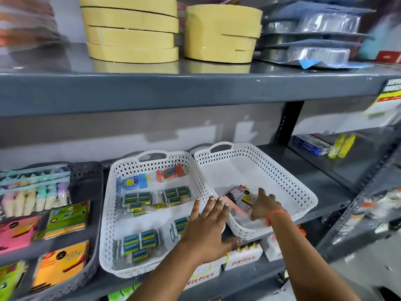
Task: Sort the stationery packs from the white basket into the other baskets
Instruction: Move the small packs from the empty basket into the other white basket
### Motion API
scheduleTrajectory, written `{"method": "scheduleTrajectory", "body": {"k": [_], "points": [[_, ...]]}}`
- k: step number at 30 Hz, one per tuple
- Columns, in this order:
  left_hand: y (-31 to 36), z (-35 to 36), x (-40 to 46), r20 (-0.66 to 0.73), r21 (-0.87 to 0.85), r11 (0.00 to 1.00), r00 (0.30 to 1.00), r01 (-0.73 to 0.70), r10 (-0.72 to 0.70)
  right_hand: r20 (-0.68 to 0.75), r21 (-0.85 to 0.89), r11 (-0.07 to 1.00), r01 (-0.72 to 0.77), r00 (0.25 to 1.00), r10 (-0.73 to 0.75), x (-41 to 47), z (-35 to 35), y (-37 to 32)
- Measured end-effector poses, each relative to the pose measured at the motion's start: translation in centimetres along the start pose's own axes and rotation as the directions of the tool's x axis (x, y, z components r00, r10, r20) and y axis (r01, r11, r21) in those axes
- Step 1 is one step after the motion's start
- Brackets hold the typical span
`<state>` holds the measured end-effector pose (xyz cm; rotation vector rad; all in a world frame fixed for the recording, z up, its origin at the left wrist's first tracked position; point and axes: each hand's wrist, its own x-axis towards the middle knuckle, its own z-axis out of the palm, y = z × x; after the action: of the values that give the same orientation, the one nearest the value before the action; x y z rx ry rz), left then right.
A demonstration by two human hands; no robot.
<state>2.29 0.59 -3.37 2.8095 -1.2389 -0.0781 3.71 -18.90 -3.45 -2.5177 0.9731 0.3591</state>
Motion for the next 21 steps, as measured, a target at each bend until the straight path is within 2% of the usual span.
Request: {"method": "scheduleTrajectory", "body": {"k": [5, 9, 16, 19, 21], "points": [[0.0, 0.1, 0.0, -0.007, -0.010, 1.000, 1.000, -0.001, 0.001, -0.079, -0.056, 0.998, 0.025, 0.996, -0.030, -0.1, 0.3, -0.4], [0.1, -0.2, -0.2, 0.014, -0.003, 1.000, 1.000, 0.019, -0.019, -0.172, 0.040, 0.988, 0.152, 0.975, -0.143, -1.0, 0.2, -1.5], [-1.1, -0.7, -1.7, 0.017, 0.008, 0.997, 0.997, 0.079, -0.079, -0.215, -0.050, 0.850, 0.524, 0.826, -0.522, -2.8, 0.0, -7.2], [-2.3, -1.2, -3.7, -0.022, -0.046, 0.989, 0.989, 0.143, -0.145, -0.320, -0.106, 0.805, 0.583, 0.747, -0.583, -3.1, -0.3, -10.2], [-3.3, -1.3, -5.3, -0.048, -0.068, 0.976, 0.977, 0.206, -0.209, -0.315, -0.096, 0.772, 0.628, 0.716, -0.622, -3.2, -0.3, -12.3]]}}
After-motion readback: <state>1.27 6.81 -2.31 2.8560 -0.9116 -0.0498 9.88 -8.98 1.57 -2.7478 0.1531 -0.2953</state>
